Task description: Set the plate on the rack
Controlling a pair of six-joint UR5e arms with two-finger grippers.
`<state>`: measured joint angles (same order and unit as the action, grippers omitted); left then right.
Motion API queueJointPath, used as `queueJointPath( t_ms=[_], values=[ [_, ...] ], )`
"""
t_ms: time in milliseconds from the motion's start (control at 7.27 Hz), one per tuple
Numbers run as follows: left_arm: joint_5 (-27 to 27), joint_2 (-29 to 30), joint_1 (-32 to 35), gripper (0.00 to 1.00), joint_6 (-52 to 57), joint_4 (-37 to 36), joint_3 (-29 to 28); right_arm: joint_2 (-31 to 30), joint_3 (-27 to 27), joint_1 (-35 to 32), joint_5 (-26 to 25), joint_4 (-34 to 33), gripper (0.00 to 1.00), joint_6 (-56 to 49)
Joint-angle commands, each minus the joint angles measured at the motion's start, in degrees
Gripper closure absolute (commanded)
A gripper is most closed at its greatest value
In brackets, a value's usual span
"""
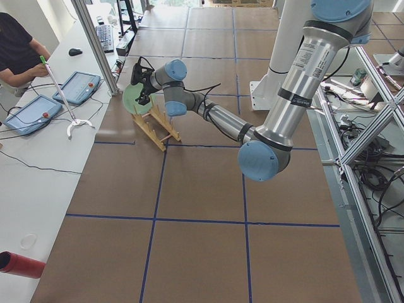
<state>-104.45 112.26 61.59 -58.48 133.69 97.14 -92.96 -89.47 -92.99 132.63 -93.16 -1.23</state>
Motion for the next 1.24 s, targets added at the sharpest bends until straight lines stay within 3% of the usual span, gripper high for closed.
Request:
queueJointPath(
  t_ms=[0,138,550,688,826,1101],
  values=[
    [-5.28,-3.00,6.49,0.00,14.22,-11.20,4.01,-0.02,0.00,0.00,0.00,0.00,0.00,0.00],
    [-11.77,-2.93,11.23,0.00,19.49,-17.70,4.11,-0.02,0.00,0.00,0.00,0.00,0.00,0.00],
    [-22.87,-4.24,19.17,0.00,39.60,-35.80,2.62,-0.02,0.00,0.00,0.00,0.00,0.00,0.00],
    [-27.95,-4.25,21.36,0.00,45.32,-42.22,-0.26,-0.02,0.00,0.00,0.00,0.00,0.00,0.00],
    [-31.57,-7.12,21.73,0.00,48.51,-46.55,-0.98,0.06,0.00,0.00,0.00,0.00,0.00,0.00],
    [-31.61,-12.15,24.96,0.00,51.78,-45.89,-5.35,-0.02,0.00,0.00,0.00,0.00,0.00,0.00]
  ],
)
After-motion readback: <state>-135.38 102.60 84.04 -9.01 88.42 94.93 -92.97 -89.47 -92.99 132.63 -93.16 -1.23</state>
